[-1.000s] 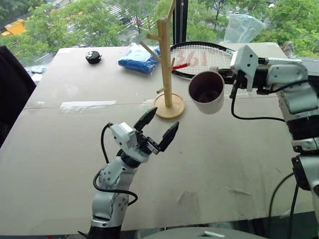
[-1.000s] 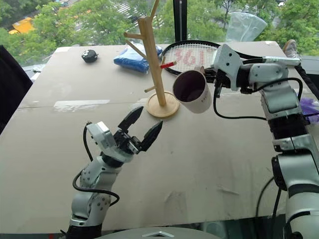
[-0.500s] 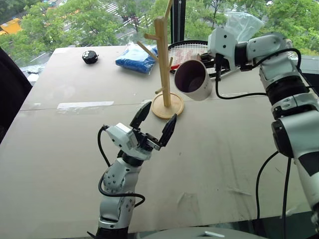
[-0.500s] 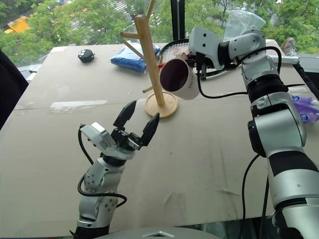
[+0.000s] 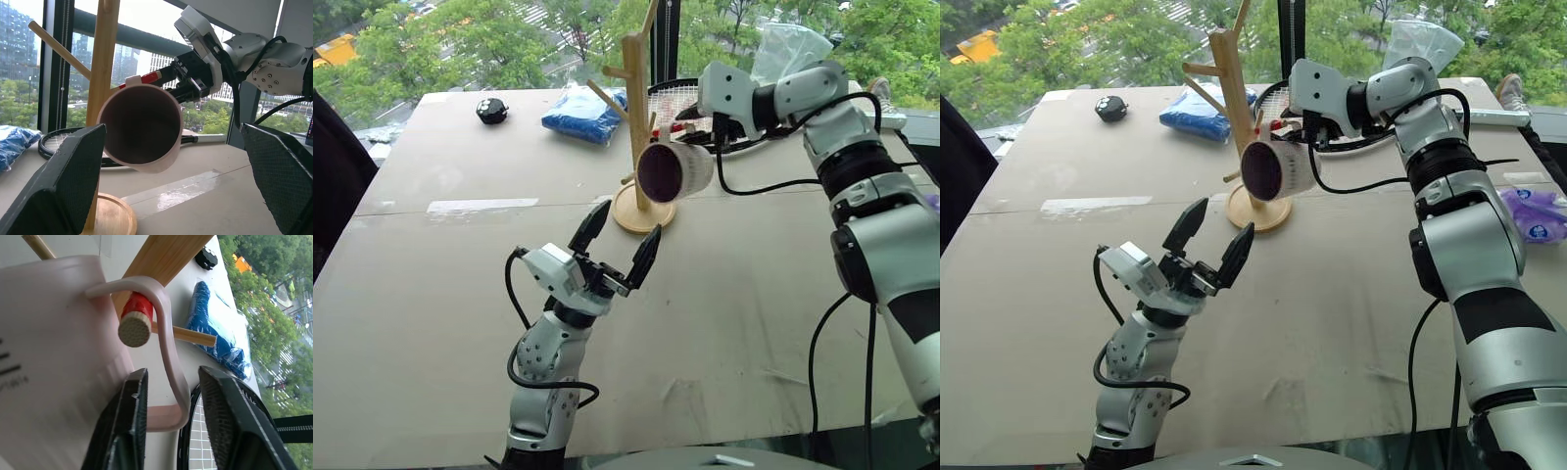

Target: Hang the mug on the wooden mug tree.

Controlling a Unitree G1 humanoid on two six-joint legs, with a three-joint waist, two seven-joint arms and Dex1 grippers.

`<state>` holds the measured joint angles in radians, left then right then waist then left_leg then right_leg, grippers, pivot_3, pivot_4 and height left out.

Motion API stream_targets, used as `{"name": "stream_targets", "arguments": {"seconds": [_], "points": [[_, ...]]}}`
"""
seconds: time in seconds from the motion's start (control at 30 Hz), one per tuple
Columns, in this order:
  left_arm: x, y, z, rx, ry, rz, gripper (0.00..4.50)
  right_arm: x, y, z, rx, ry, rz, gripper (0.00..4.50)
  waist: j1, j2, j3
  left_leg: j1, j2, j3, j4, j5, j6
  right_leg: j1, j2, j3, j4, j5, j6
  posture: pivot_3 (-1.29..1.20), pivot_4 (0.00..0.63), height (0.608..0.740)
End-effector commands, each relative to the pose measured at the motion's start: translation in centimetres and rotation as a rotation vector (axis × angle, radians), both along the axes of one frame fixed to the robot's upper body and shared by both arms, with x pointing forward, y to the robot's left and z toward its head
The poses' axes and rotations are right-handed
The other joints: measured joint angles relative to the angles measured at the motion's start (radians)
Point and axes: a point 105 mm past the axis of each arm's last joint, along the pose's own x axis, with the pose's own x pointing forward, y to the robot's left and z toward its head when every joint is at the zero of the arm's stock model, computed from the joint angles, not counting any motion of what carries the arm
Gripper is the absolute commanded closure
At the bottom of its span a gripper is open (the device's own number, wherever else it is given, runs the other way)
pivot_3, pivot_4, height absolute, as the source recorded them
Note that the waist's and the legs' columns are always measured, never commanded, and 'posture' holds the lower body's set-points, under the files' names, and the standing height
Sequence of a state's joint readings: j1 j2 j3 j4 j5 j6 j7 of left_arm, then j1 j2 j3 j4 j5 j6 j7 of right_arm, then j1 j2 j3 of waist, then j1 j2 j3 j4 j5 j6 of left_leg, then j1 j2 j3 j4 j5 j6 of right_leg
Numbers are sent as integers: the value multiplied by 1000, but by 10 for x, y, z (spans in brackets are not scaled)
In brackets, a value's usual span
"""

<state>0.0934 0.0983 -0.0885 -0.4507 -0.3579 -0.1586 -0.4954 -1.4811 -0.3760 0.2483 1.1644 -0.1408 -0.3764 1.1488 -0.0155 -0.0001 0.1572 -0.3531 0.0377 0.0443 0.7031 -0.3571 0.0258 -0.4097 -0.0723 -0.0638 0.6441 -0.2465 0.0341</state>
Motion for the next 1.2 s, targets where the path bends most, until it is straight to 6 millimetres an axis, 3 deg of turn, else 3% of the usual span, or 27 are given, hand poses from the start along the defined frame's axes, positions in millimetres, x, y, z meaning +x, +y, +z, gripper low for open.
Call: {"name": "stream_targets", "arguments": {"seconds": [0.03,0.1,0.23,0.3,0.5,0.6,0.7,0.77,0.97,1.1,1.2], "points": [[-4,0,6,-10,-32,-1,0,-1,1,34,64,-90,-15,946,0,0,0,0,0,0,0,0,0,0,0,0,0,0,0,0,150,740],[-4,-1,5,-10,-30,-5,0,1,-5,38,79,-90,-38,52,1,0,0,0,0,0,0,0,0,0,0,0,0,0,0,0,150,740],[-4,-2,6,-9,-31,-11,0,3,-31,46,131,-60,-83,52,4,0,0,-1,0,-1,0,0,0,0,0,-1,0,0,0,0,150,740],[-4,-1,6,-8,-33,-10,0,1,-49,40,163,2,-93,52,5,0,0,-3,0,-2,1,0,0,0,0,-2,-1,0,0,0,150,740],[-7,0,1,15,-9,-11,0,-23,-92,-11,273,292,-38,52,5,0,0,-6,0,-7,2,0,0,0,-1,-3,-2,0,0,0,150,740],[-10,1,-15,58,54,-24,0,-52,-112,-63,339,436,-73,52,8,1,0,-7,0,-8,2,0,0,-1,-5,-4,-1,0,0,0,150,740],[-15,7,-42,122,185,-26,0,-96,-130,-122,442,534,-191,52,27,2,-1,-9,0,-12,2,1,-1,-1,-5,-9,-2,0,1,0,150,740],[-21,13,-63,181,280,-42,0,-125,-140,-148,541,571,-291,52,33,4,-1,-10,-1,-11,1,1,-1,-2,-3,-9,-3,0,1,0,150,740],[-40,31,-111,374,511,-42,0,-184,-137,-182,803,532,-542,52,18,4,1,-4,-1,-9,0,0,-1,-1,3,-4,-2,3,0,0,150,740],[-56,38,-121,414,560,-74,0,-215,-125,-197,840,532,-607,52,18,3,0,3,1,-9,0,-2,3,2,7,-2,1,3,-5,0,150,740],[-55,43,-123,433,571,-48,0,-222,-129,-203,869,536,-638,52,17,4,-1,7,1,-5,0,-1,3,4,7,3,2,3,-5,0,150,740]]}}
